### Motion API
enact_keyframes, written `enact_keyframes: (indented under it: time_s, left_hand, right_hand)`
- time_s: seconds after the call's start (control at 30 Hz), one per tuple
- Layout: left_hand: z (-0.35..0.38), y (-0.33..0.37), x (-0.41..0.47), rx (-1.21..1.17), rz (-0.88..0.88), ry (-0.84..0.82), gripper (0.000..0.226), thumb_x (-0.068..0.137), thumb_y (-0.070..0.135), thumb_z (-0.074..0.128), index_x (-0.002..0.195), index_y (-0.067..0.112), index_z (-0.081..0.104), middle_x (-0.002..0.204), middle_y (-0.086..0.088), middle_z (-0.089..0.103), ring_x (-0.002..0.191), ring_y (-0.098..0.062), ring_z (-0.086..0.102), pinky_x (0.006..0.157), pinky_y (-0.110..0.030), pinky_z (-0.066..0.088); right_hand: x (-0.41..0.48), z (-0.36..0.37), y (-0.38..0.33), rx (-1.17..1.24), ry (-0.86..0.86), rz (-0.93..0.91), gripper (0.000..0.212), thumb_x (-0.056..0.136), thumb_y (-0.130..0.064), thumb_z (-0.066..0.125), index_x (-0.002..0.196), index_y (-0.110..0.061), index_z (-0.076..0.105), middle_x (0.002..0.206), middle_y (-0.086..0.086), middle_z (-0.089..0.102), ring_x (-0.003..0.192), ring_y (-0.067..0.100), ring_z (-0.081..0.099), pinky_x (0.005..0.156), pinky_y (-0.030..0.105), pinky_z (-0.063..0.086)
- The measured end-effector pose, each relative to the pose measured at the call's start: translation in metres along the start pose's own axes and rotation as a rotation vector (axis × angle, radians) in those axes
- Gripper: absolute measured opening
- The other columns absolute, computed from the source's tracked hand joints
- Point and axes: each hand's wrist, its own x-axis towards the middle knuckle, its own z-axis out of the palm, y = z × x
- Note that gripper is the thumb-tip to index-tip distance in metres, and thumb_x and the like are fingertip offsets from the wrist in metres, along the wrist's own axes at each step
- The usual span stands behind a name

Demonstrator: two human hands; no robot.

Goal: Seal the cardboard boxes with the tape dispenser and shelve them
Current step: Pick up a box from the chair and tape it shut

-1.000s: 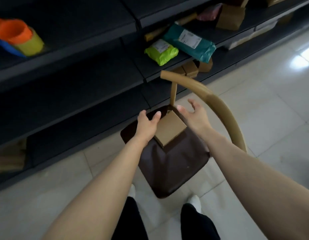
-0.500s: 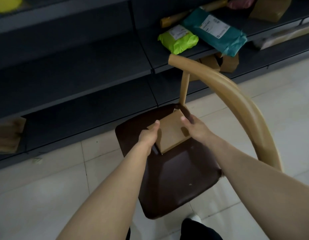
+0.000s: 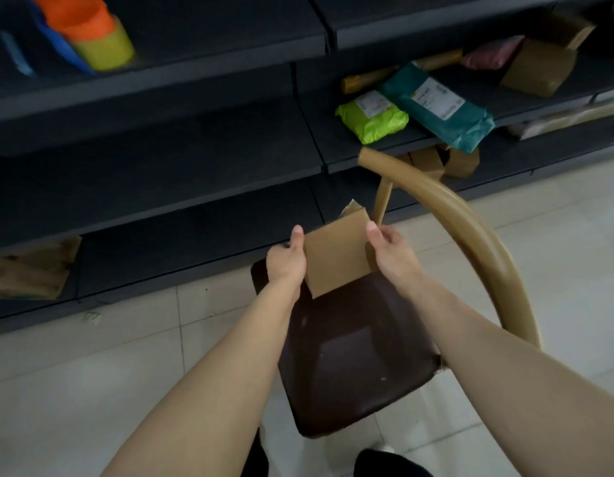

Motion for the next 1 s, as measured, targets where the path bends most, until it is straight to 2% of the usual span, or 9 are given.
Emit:
enact_keyframes:
  time_s: [0.07,0.13,0.2,0.33,0.5,0.67,0.8,0.87,1.0]
  left_hand:
    - [-0.020,0.027,-0.018,-0.025,0.073,0.077,0.053,0.093,0.049,0.049,0.124,0.005,0.052,0.095,0.001,0.056,0.079,-0.013,0.048,0.075,-0.030,0.041]
    - [-0.043,0.056,-0.036,-0.054,0.129,0.112,0.047,0.094,0.044,0.050,0.122,0.006,0.053,0.090,0.002,0.054,0.075,-0.010,0.046,0.069,-0.028,0.037]
    - [-0.069,0.084,-0.053,-0.087,0.178,0.147,0.043,0.094,0.041,0.051,0.120,0.007,0.053,0.094,0.000,0.056,0.074,-0.008,0.047,0.064,-0.024,0.035]
    - [-0.128,0.137,-0.078,-0.160,0.279,0.207,0.035,0.094,0.037,0.052,0.116,0.010,0.052,0.091,0.004,0.053,0.075,-0.004,0.047,0.058,-0.020,0.035]
    - [-0.206,0.196,-0.088,-0.246,0.401,0.269,0.025,0.092,0.036,0.055,0.106,0.014,0.054,0.092,0.003,0.057,0.077,-0.005,0.051,0.058,-0.019,0.036]
    - [-0.293,0.234,-0.075,-0.301,0.463,0.330,0.025,0.092,0.034,0.056,0.108,0.015,0.053,0.091,0.006,0.055,0.079,-0.006,0.051,0.057,-0.018,0.034]
    - [-0.360,0.250,-0.051,-0.307,0.487,0.345,0.029,0.092,0.031,0.057,0.114,0.015,0.050,0.101,0.002,0.055,0.085,-0.007,0.051,0.062,-0.019,0.037]
    - [-0.392,0.254,-0.034,-0.298,0.478,0.346,0.032,0.092,0.029,0.057,0.119,0.015,0.048,0.107,0.002,0.055,0.088,-0.007,0.051,0.063,-0.018,0.037]
    - [-0.450,0.256,0.002,-0.269,0.440,0.337,0.033,0.092,0.024,0.056,0.122,0.014,0.047,0.111,0.001,0.054,0.085,-0.005,0.050,0.064,-0.020,0.036]
  right_hand:
    - [-0.013,-0.003,-0.036,0.026,0.009,-0.038,0.034,0.097,-0.052,0.039,0.112,-0.024,0.053,0.096,-0.015,0.053,0.089,0.005,0.049,0.073,0.020,0.035]
    - [-0.028,-0.004,-0.074,0.065,0.004,-0.082,0.030,0.097,-0.052,0.040,0.103,-0.025,0.053,0.088,-0.017,0.053,0.081,-0.001,0.049,0.065,0.016,0.033]
    - [-0.042,-0.001,-0.113,0.091,-0.013,-0.137,0.032,0.096,-0.053,0.040,0.104,-0.025,0.054,0.088,-0.017,0.053,0.080,-0.004,0.048,0.064,0.014,0.032]
    - [-0.065,0.011,-0.191,0.120,-0.050,-0.258,0.032,0.096,-0.051,0.042,0.106,-0.024,0.055,0.091,-0.016,0.055,0.081,-0.004,0.050,0.066,0.012,0.034]
    - [-0.082,0.046,-0.284,0.146,-0.096,-0.390,0.034,0.097,-0.049,0.042,0.111,-0.021,0.055,0.097,-0.014,0.057,0.087,-0.002,0.052,0.067,0.014,0.036]
    - [-0.096,0.111,-0.357,0.174,-0.160,-0.474,0.037,0.097,-0.050,0.043,0.116,-0.019,0.053,0.101,-0.013,0.057,0.091,-0.001,0.053,0.069,0.014,0.037]
    - [-0.101,0.173,-0.398,0.205,-0.232,-0.482,0.031,0.098,-0.048,0.043,0.113,-0.022,0.051,0.100,-0.015,0.057,0.091,-0.001,0.054,0.067,0.013,0.040]
    - [-0.102,0.207,-0.413,0.220,-0.261,-0.465,0.027,0.097,-0.047,0.044,0.111,-0.025,0.050,0.099,-0.013,0.057,0.090,0.001,0.054,0.073,0.016,0.041]
    - [-0.104,0.269,-0.432,0.213,-0.278,-0.407,0.022,0.097,-0.045,0.045,0.103,-0.024,0.050,0.089,-0.014,0.054,0.079,0.001,0.051,0.065,0.014,0.037]
